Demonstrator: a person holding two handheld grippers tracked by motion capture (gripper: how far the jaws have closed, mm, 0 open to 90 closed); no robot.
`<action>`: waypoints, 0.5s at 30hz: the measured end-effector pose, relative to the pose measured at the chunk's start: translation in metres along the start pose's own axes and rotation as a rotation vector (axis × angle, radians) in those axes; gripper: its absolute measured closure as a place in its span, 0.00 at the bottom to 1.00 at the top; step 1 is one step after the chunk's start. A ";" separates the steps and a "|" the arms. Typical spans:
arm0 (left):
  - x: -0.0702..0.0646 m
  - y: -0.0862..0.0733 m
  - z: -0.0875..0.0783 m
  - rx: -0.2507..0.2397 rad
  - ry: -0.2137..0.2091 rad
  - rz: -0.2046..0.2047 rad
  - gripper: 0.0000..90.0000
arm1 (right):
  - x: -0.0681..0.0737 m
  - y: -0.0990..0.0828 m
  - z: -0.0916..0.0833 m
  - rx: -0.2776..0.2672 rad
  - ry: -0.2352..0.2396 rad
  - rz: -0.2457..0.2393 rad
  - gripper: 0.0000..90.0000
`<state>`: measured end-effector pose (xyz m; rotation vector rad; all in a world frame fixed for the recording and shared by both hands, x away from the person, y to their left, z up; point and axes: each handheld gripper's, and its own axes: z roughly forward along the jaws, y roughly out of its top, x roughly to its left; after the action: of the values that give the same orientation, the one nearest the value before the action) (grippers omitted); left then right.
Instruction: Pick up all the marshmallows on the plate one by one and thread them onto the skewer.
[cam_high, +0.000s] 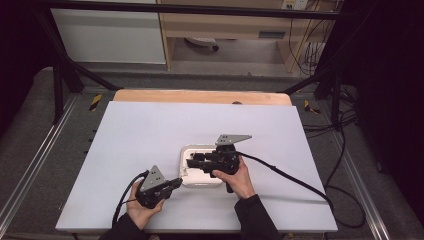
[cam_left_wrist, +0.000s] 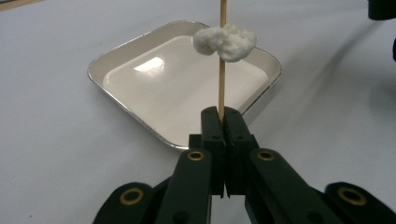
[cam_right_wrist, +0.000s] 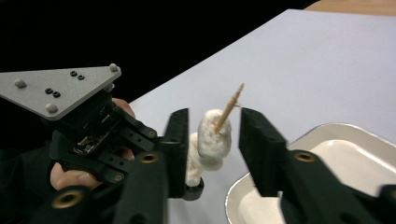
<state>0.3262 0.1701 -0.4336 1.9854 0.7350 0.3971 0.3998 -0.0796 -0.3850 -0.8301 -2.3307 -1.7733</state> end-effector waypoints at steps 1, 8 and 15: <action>0.001 0.000 0.000 -0.004 -0.003 -0.001 0.99 | 0.001 0.001 -0.002 0.004 -0.013 -0.009 0.60; 0.002 -0.001 -0.003 0.010 0.009 -0.027 0.99 | 0.001 0.002 -0.017 0.021 -0.121 -0.062 0.32; 0.003 0.000 -0.002 -0.004 -0.004 -0.023 0.99 | -0.010 -0.007 -0.034 0.057 -0.223 -0.087 0.12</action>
<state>0.3276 0.1737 -0.4322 1.9716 0.7532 0.3804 0.3968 -0.1161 -0.3845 -0.9780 -2.5807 -1.7164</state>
